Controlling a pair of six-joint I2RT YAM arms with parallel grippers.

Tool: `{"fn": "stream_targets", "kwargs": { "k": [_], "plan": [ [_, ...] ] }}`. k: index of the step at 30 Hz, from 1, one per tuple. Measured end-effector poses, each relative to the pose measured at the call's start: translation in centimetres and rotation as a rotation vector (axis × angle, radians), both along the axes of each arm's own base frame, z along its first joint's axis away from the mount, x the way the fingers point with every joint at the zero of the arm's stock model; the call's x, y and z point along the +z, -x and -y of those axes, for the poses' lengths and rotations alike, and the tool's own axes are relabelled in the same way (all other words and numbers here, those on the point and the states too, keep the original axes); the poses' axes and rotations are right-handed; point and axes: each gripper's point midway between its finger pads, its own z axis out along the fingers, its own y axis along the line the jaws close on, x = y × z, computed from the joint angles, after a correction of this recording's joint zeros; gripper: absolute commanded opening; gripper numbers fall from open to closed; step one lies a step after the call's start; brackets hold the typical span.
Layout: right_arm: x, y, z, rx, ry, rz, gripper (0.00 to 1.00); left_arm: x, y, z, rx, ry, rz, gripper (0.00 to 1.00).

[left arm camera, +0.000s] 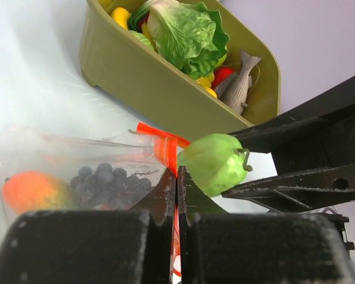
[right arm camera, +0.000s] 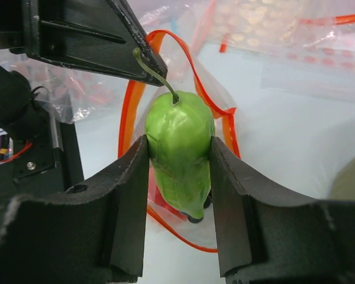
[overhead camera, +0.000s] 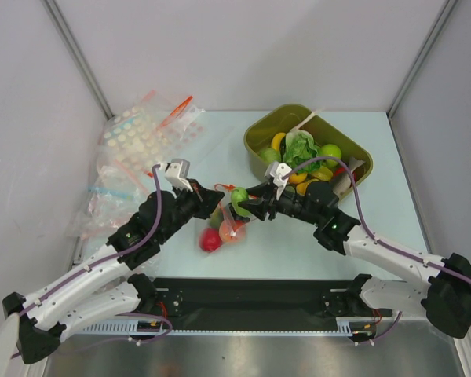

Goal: Place the food in the zip-top bag and seal the zipper
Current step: Adjust the fake vegetable in the zipper food storage bag.

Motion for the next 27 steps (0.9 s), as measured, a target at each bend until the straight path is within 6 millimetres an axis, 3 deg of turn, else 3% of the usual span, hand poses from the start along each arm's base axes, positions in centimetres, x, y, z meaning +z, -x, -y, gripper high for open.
{"fn": "stream_targets", "kwargs": {
  "k": [8, 21, 27],
  "plan": [
    [-0.2, 1.5, 0.4, 0.071, -0.083, 0.033, 0.06, 0.5, 1.0, 1.2, -0.089, 0.027, 0.002, 0.01],
    [0.2, 4.9, 3.4, 0.096, -0.297, 0.224, 0.00, 1.5, 4.5, 3.7, -0.321, 0.092, -0.016, 0.04],
    [-0.1, 5.2, 3.1, 0.127, -0.303, 0.239, 0.00, 2.6, 5.8, 4.2, -0.391, 0.129, -0.018, 0.03]
  ]
}}
